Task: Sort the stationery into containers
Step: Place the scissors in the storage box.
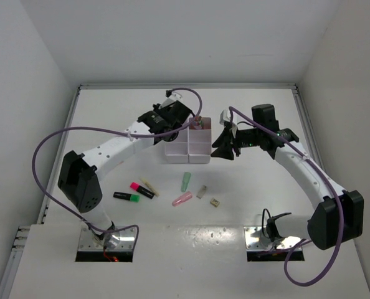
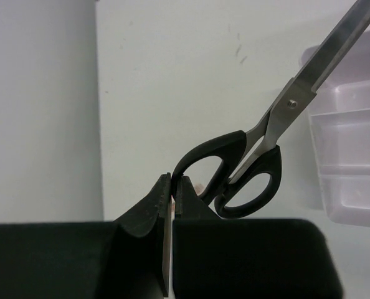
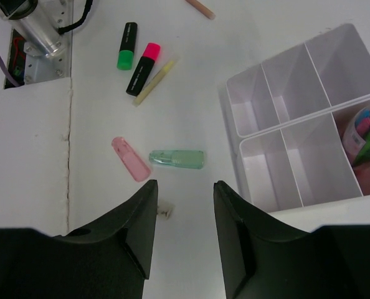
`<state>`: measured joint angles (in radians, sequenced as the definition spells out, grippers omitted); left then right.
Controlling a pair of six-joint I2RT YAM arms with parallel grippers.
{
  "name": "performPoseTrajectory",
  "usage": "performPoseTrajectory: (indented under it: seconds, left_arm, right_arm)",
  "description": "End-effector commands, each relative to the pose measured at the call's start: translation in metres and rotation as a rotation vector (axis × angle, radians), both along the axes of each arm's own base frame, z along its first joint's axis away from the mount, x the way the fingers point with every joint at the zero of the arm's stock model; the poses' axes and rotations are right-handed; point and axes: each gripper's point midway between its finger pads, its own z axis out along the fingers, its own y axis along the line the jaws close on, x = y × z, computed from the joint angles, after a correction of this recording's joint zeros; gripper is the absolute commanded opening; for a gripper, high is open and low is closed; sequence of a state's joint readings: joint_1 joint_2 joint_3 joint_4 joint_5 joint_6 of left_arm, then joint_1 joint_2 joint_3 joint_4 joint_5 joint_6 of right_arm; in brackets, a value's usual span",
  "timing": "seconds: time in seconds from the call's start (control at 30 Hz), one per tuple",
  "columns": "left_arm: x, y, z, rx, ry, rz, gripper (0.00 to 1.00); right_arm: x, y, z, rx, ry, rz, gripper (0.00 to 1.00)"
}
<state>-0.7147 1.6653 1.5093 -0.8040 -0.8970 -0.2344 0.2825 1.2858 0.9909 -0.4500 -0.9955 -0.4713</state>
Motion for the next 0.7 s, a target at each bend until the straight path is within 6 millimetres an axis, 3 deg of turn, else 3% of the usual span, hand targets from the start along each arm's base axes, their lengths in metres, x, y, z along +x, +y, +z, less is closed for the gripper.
performPoseTrajectory:
  seconds: [0.0,0.3,0.5,0.63,0.67]
  left_arm:
    - [0.001,0.011,0.045,0.136,-0.126,0.053,0.00]
    - [0.004,-0.003,0.065,0.261,-0.136,-0.013,0.00]
    - [0.005,-0.020,0.054,0.158,-0.083,-0.081,0.00]
    - [0.008,-0.024,0.066,0.019,-0.104,-0.100,0.00]
    - [0.011,-0.024,0.061,-0.011,-0.098,-0.112,0.00]
  right_arm:
    - [0.003,0.001,0.004,0.022,-0.034,0.016,0.42]
    - [0.002,-0.001,0.004,0.026,-0.023,0.014,0.42]
    - [0.007,-0.006,0.009,0.027,-0.043,-0.014,0.42]
    - [0.009,-0.008,0.011,0.036,-0.046,-0.031,0.42]
    - [0.009,-0.008,0.011,0.036,-0.046,-0.031,0.42]
